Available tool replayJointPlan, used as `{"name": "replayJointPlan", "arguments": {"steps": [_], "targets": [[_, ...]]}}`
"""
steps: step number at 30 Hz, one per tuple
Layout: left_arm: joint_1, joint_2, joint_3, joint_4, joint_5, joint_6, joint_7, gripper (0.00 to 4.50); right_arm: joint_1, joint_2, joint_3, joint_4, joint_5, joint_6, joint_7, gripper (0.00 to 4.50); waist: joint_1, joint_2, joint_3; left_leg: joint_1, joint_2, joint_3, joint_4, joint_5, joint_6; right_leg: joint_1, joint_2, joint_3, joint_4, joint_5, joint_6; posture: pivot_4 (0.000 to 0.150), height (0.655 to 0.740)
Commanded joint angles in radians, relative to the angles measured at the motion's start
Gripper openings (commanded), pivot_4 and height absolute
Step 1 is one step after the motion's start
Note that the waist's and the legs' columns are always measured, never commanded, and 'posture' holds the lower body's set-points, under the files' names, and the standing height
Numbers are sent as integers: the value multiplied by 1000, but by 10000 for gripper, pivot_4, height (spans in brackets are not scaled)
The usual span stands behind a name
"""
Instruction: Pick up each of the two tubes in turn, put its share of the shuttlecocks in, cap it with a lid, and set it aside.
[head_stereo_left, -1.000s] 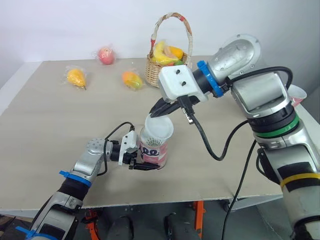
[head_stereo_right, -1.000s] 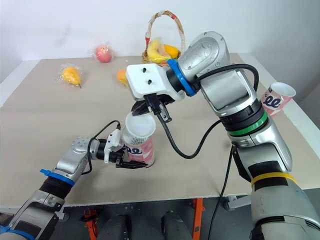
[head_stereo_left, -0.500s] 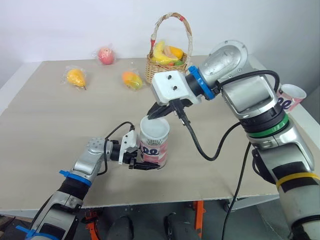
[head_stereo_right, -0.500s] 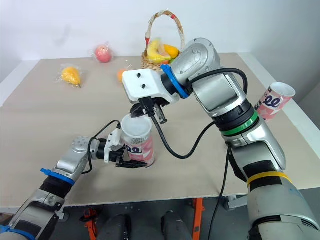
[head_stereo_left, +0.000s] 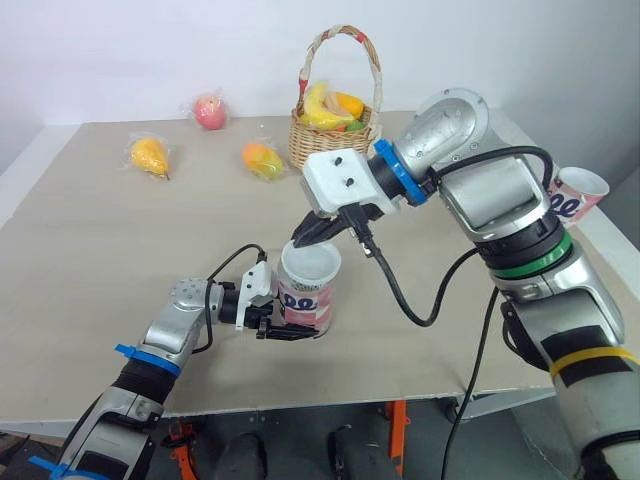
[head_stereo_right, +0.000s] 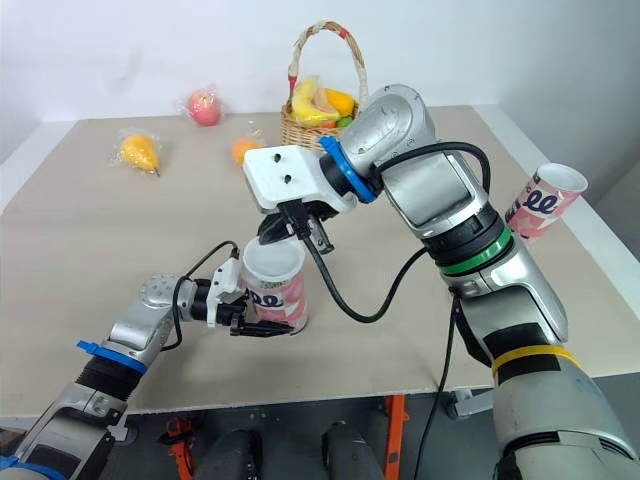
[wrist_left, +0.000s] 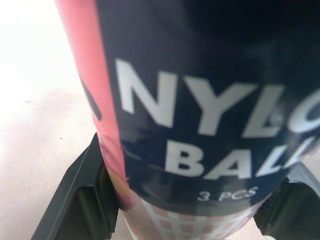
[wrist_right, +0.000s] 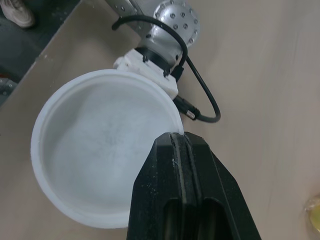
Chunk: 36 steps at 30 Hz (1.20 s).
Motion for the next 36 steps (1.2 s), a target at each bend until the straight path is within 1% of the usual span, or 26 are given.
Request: {"name": "replayJointPlan", "arguments": {"steps": [1, 11, 17, 28, 32, 34, 35, 36], "targets": [[15, 24, -6, 48, 43, 24, 22, 29088, -38, 7, -26, -25, 14, 1, 6, 1017, 0, 0, 0, 0, 0, 0, 0, 0, 0, 0, 0, 0, 0, 0, 0, 1500, 7400], [40, 40, 9, 21, 36, 31, 34, 29088, -38, 8, -22, 16, -1, -63, 4, 1017, -1, 0, 0, 0, 1, 0, 0, 0, 0, 0, 0, 0, 0, 0, -1, 1500, 7400], [50, 47, 17, 10, 34, 37, 40, 29088, -28, -1, 0, 22, -10, -92, 36, 1017, -2, 0, 0, 0, 2, 1, 0, 0, 0, -1, 1, 0, 0, 1, -2, 1500, 7400], [62, 47, 19, 4, 30, 40, 49, 29088, 46, -39, 73, -32, -107, -197, 31, 1017, -2, 0, -1, 1, 3, 1, -1, 0, 0, -1, 2, -1, 0, 0, -3, 1500, 7400], [67, 49, 20, -1, 29, 41, 51, 29088, 62, -32, 70, -17, -132, -278, 13, 1017, -2, -1, -1, 2, 3, 1, -1, 0, 0, 0, 2, -1, 0, 0, -3, 1500, 7400], [67, 49, 21, 0, 29, 41, 52, 29088, 57, -10, 49, -2, -117, -262, -2, 1017, -2, -1, -2, 5, 3, 2, -2, 0, 0, 2, 2, -1, 0, 0, -4, 1500, 7400], [68, 50, 22, 0, 28, 41, 52, 29088, 52, -1, 44, 8, -116, -245, -10, 6834, -3, -2, -2, 6, 3, 2, -2, 0, 0, 3, 2, -1, 0, -1, -5, 1500, 7400], [67, 51, 22, 1, 28, 40, 52, 29088, 48, 5, 39, 15, -113, -228, -12, 9397, -5, -2, -2, 7, 3, 2, -2, 0, 0, 3, 2, -1, 0, -1, -6, 1500, 7400]]}}
